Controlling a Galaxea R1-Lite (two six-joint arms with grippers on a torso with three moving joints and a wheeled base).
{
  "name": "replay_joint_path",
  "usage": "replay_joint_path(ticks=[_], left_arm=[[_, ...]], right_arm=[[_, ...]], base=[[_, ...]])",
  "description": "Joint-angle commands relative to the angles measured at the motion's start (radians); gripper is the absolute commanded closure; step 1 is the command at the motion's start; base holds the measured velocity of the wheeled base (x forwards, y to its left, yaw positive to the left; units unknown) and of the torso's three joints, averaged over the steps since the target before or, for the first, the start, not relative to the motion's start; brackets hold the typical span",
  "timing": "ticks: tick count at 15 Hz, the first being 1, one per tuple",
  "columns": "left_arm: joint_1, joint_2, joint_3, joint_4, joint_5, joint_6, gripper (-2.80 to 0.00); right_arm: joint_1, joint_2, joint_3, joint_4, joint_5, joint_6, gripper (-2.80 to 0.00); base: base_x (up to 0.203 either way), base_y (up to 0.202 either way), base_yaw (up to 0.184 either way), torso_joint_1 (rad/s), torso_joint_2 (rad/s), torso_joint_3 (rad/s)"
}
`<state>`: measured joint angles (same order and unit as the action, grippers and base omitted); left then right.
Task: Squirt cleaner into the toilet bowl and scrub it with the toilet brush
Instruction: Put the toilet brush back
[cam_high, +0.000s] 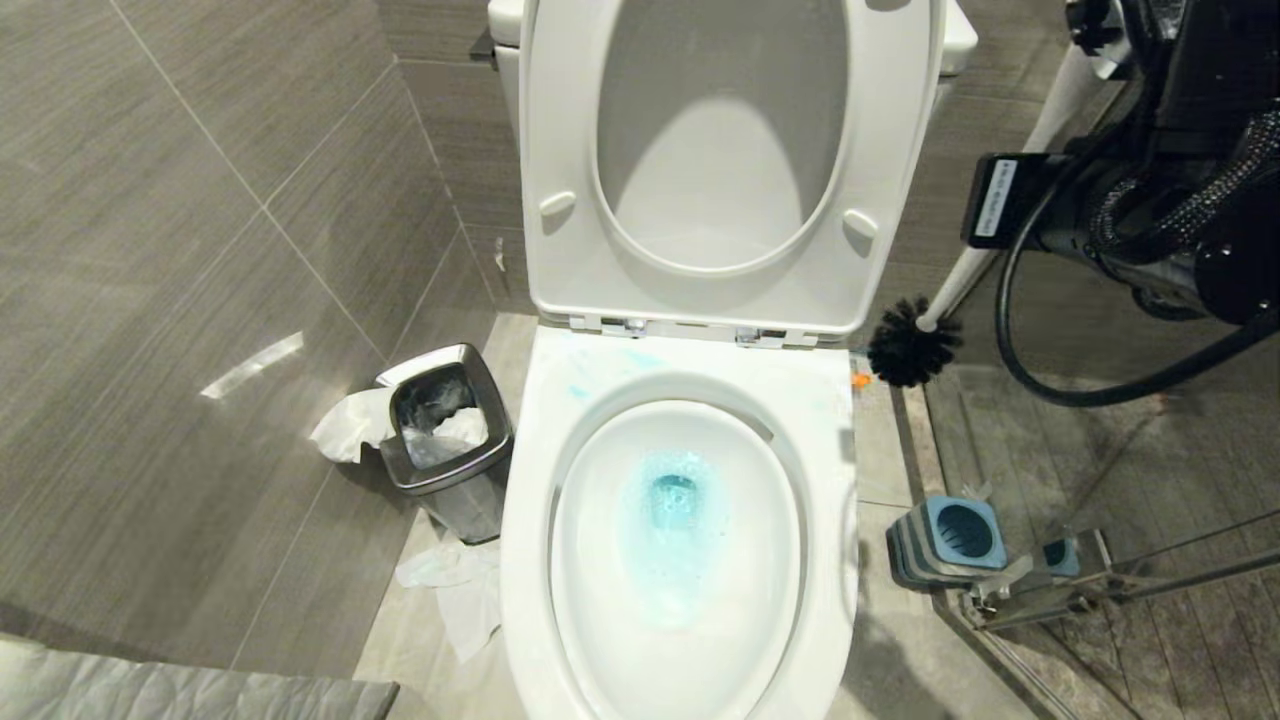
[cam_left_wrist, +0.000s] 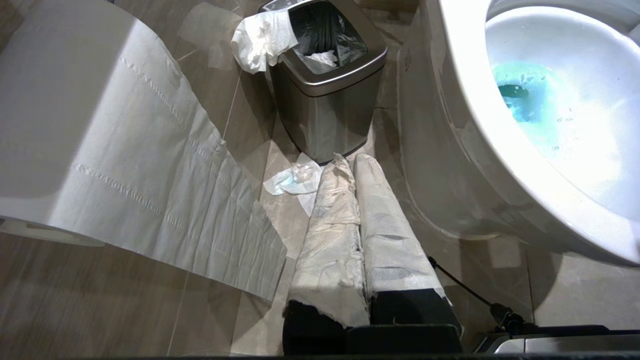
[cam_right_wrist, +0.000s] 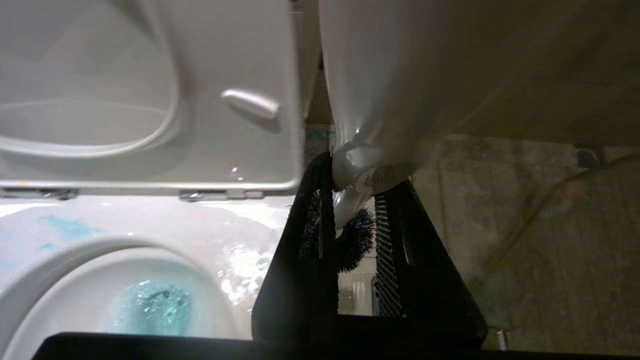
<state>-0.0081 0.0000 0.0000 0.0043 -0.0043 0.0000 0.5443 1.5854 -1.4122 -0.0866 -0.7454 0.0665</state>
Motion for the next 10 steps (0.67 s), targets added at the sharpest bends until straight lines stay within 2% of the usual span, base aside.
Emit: replay_joint_path(ticks=[1, 6, 8, 10], left_arm=[[-0.001, 0.002, 0.000, 0.000, 0.000, 0.000, 0.00], [0.000, 0.002, 0.000, 0.000, 0.000, 0.000, 0.00], [0.000, 0.002, 0.000, 0.000, 0.000, 0.000, 0.00], [0.000, 0.002, 0.000, 0.000, 0.000, 0.000, 0.00]], right_arm=[[-0.112, -0.018, 0.011, -0.001, 0.078, -0.004, 0.00], [-0.385, -0.004, 0.085, -0.043, 0.321, -0.055, 0.00], [-0.481, 0.018, 0.154, -0.155, 0.417, -0.107, 0.00], [-0.536, 0.028, 0.256, -0.276, 0.500, -0.145, 0.00]], base=[[0.000, 0.000, 0.000, 0.000, 0.00, 0.000], [0.000, 0.000, 0.000, 0.000, 0.00, 0.000], [0.000, 0.000, 0.000, 0.000, 0.00, 0.000], [0.000, 0.000, 0.000, 0.000, 0.00, 0.000]])
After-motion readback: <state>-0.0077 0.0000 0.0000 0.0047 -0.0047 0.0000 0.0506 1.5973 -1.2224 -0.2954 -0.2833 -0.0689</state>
